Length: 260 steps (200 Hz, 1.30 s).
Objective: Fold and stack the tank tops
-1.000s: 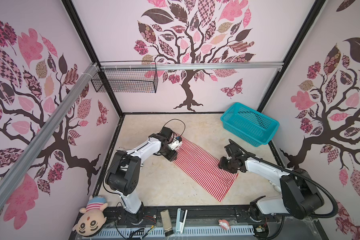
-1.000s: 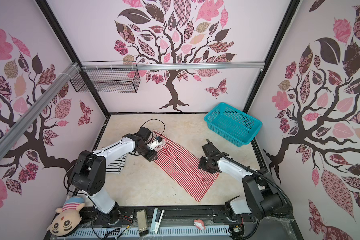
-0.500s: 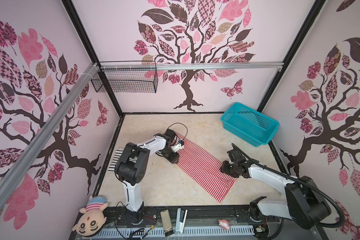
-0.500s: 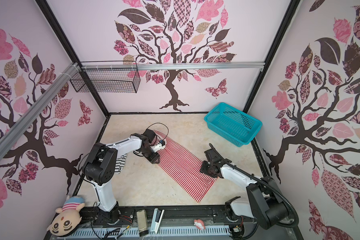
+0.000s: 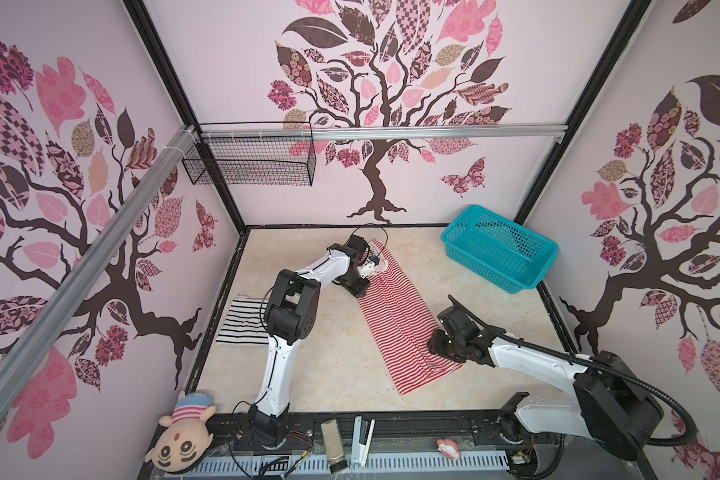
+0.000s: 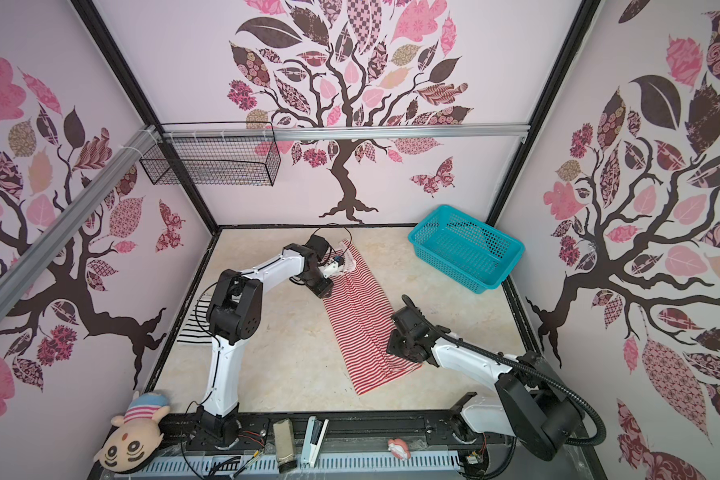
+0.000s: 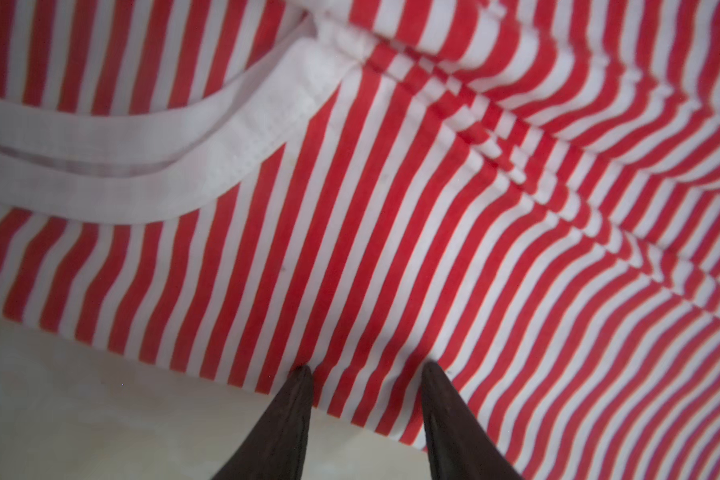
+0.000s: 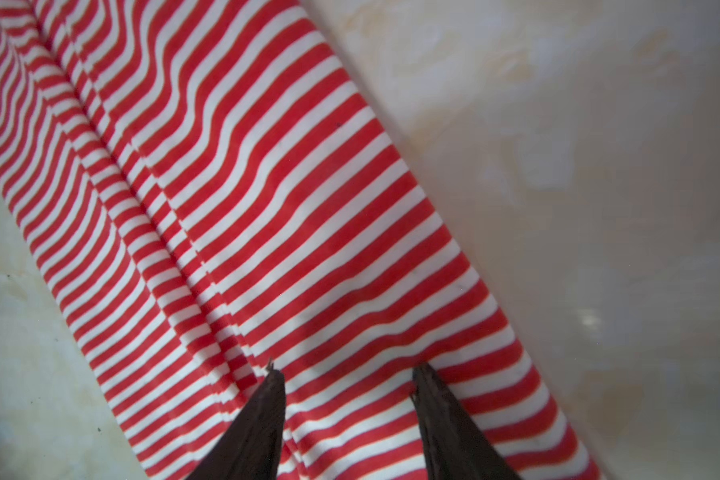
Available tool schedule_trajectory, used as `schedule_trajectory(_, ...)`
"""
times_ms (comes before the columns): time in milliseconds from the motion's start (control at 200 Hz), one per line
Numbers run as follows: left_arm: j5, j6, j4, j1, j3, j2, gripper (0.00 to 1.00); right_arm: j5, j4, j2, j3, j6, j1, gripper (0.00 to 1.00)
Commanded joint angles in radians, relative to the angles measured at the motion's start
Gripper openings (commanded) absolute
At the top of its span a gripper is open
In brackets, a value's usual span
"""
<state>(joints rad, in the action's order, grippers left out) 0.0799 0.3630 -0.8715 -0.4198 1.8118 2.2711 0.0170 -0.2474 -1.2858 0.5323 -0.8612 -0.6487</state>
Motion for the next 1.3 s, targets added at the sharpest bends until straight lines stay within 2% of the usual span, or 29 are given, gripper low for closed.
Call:
schedule_trajectory(0, -0.074, -0.009, -0.044, 0.003, 0.081, 0.082, 0.48, -0.022, -0.035, -0.067, 0.017, -0.082, -0.081, 0.54)
schedule_trajectory(265, -0.108, 0.012, -0.014, 0.003, 0.156, 0.105, 0.48, -0.050, -0.069, -0.193, 0.159, -0.153, -0.295, 0.54)
schedule_trajectory(430, -0.105, 0.010, -0.018, 0.020, 0.136, 0.039, 0.48, -0.105, -0.135, -0.153, 0.206, -0.154, -0.316, 0.55)
schedule_trajectory(505, -0.087, 0.007, -0.001, 0.030, 0.056, -0.036, 0.48, -0.117, -0.135, -0.093, 0.214, -0.134, -0.316, 0.56)
schedule_trajectory(700, -0.003, 0.031, 0.101, 0.028, -0.250, -0.344, 0.54, -0.122, -0.169, 0.007, 0.251, -0.114, -0.315, 0.67)
schedule_trajectory(870, 0.001, 0.090, 0.152, -0.008, -0.539, -0.575, 0.59, -0.145, -0.243, 0.025, 0.210, -0.120, -0.301, 0.66)
schedule_trajectory(1101, 0.070, 0.127, 0.166, -0.048, -0.849, -0.873, 0.60, -0.014, -0.130, 0.126, 0.021, -0.140, -0.266, 0.65)
schedule_trajectory(1201, 0.084, 0.132, 0.178, -0.102, -0.967, -0.983, 0.60, 0.030, -0.105, 0.143, -0.021, -0.163, -0.266, 0.64)
schedule_trajectory(1296, 0.044, 0.120, 0.198, -0.208, -1.062, -1.067, 0.60, 0.062, -0.088, 0.142, -0.049, -0.179, -0.266, 0.64)
